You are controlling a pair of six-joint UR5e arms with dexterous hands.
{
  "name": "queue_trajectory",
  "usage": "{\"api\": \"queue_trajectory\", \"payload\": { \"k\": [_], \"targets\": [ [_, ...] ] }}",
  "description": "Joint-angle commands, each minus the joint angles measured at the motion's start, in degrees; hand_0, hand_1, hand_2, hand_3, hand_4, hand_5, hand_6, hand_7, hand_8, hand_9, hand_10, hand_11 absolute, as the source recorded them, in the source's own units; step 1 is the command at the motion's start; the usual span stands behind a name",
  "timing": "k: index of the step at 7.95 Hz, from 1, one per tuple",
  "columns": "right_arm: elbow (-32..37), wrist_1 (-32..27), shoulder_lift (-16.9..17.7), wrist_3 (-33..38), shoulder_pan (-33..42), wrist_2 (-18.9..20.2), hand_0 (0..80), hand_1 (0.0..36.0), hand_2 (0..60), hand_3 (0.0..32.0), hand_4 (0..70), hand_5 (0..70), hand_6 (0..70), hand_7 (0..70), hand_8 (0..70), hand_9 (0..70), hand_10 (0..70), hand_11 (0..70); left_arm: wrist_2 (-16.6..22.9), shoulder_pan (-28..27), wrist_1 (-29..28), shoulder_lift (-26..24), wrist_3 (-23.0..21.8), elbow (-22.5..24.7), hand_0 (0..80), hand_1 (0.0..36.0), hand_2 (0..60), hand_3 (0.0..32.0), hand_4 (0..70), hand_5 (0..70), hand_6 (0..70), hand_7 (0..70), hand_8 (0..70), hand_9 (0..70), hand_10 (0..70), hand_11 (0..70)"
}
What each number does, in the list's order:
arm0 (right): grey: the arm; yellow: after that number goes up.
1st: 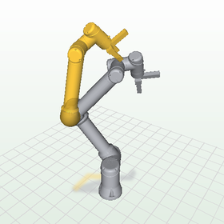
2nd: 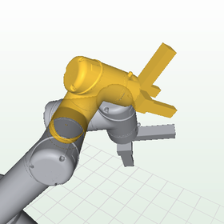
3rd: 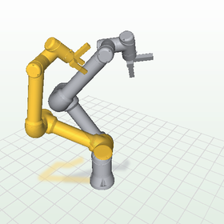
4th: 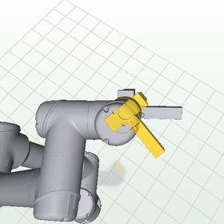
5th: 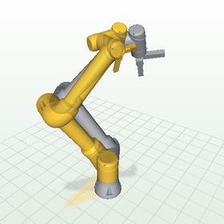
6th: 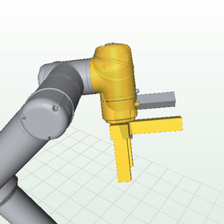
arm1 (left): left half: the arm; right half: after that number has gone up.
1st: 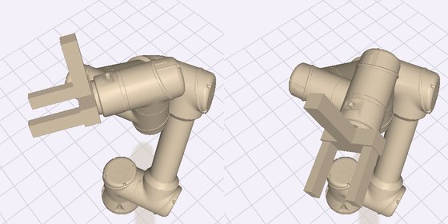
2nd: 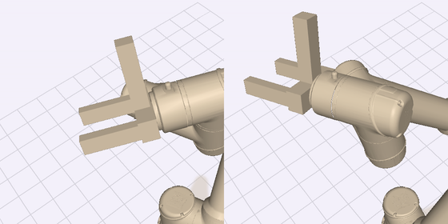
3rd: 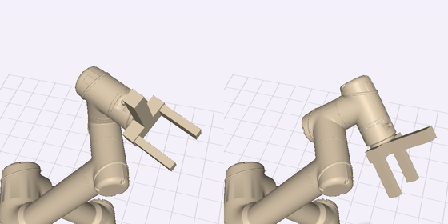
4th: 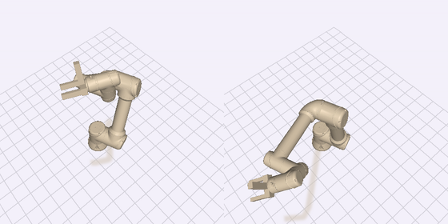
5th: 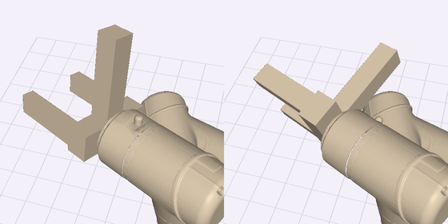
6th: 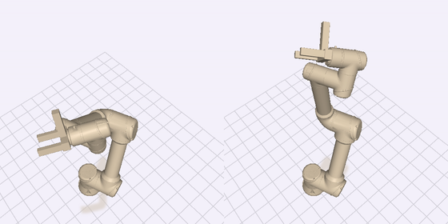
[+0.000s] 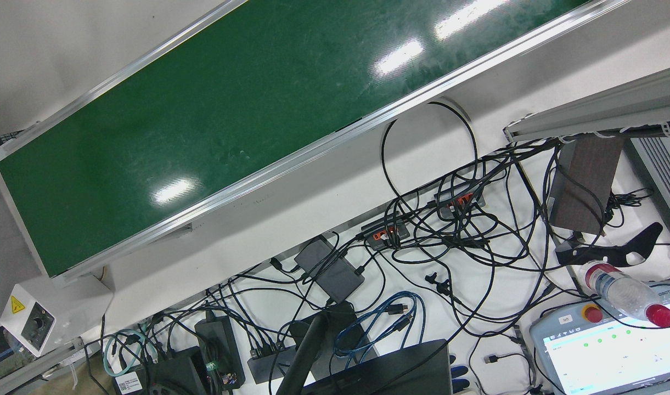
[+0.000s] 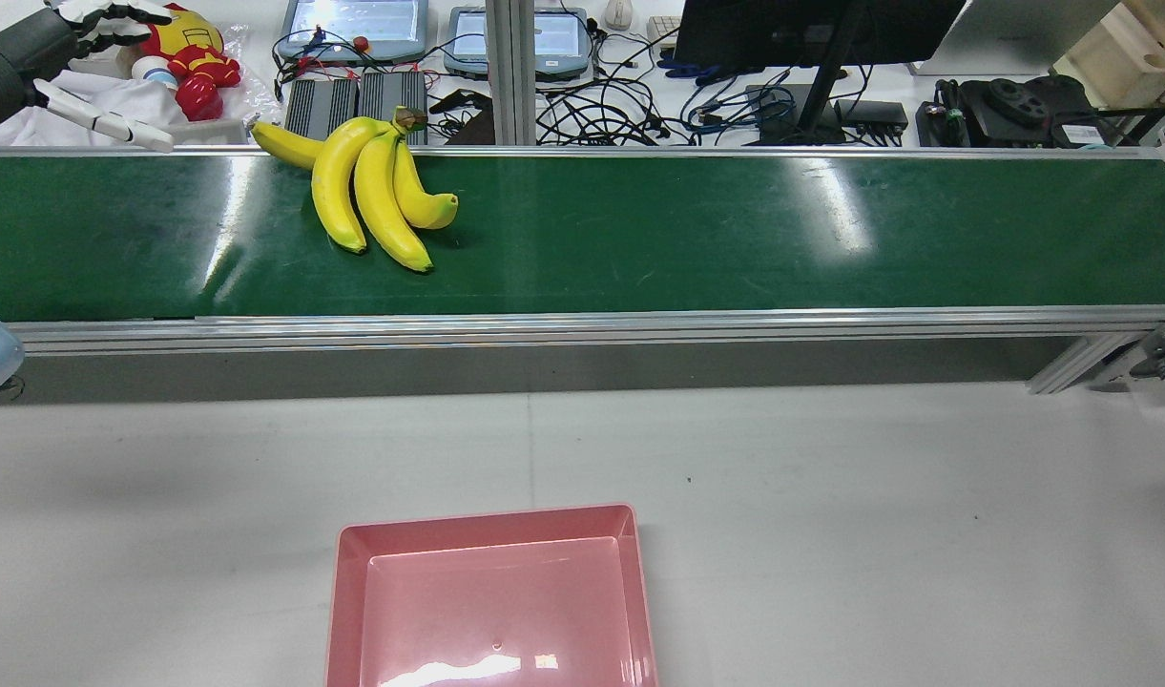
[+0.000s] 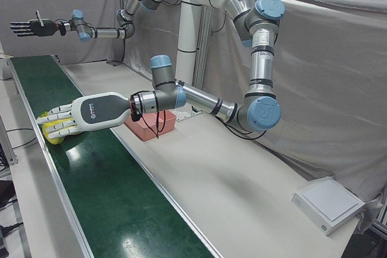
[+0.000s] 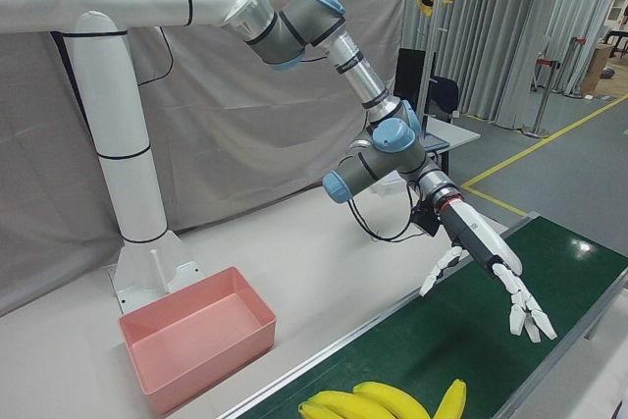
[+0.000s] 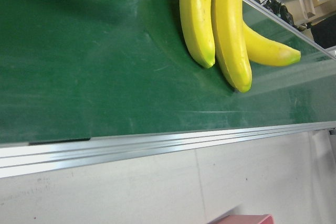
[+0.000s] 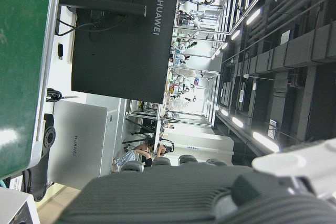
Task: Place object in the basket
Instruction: 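Reach the left hand forward to the bananas on the green belt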
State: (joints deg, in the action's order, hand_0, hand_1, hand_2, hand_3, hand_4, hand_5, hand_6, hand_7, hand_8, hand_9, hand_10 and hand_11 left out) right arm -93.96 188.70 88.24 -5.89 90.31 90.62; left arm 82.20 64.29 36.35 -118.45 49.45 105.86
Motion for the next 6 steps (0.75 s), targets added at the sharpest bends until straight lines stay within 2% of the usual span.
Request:
{"api": "queue_trajectory", "payload": {
  "k": [1,2,3,5,6],
  "targets": [
    [0.00,0.00,0.00,0.00,0.05,0.00,0.0,0.0,0.0,0.0,0.0,0.0,0.0,0.0,0.0,0.0,0.0,0.0,-4.58,-4.33,0.13,-0.38,3.62,-0.83,55.5,20.2,14.2,0.0,12.8,28.1,3.9,10.2,13.7,13.9,5.5,10.0],
    [0.00,0.00,0.00,0.00,-0.04,0.00,0.0,0.0,0.0,0.0,0.0,0.0,0.0,0.0,0.0,0.0,0.0,0.0,-4.94,-5.21,-0.31,-0.46,4.25,-1.70,55.2,20.0,15.1,0.0,12.8,29.0,4.1,10.3,13.7,14.1,5.7,10.3],
    [0.00,0.00,0.00,0.00,0.04,0.00,0.0,0.0,0.0,0.0,0.0,0.0,0.0,0.0,0.0,0.0,0.0,0.0,-4.77,-5.31,-1.01,-0.81,4.43,-4.32,55.5,21.3,18.0,0.0,10.5,29.0,3.6,9.7,13.8,13.6,5.3,9.8],
    [0.00,0.00,0.00,0.00,-0.04,0.00,0.0,0.0,0.0,0.0,0.0,0.0,0.0,0.0,0.0,0.0,0.0,0.0,-4.59,-5.40,-2.24,-1.08,4.43,-6.45,55.3,21.0,17.4,0.0,10.1,29.3,3.5,8.8,13.4,13.1,4.9,9.2],
    [0.00,0.00,0.00,0.00,-0.04,0.00,0.0,0.0,0.0,0.0,0.0,0.0,0.0,0.0,0.0,0.0,0.0,0.0,-4.42,-5.40,-2.33,-2.73,4.51,-8.20,55.0,20.6,16.9,0.4,9.9,28.3,3.5,8.5,13.5,13.1,4.9,9.2]
  ]
}}
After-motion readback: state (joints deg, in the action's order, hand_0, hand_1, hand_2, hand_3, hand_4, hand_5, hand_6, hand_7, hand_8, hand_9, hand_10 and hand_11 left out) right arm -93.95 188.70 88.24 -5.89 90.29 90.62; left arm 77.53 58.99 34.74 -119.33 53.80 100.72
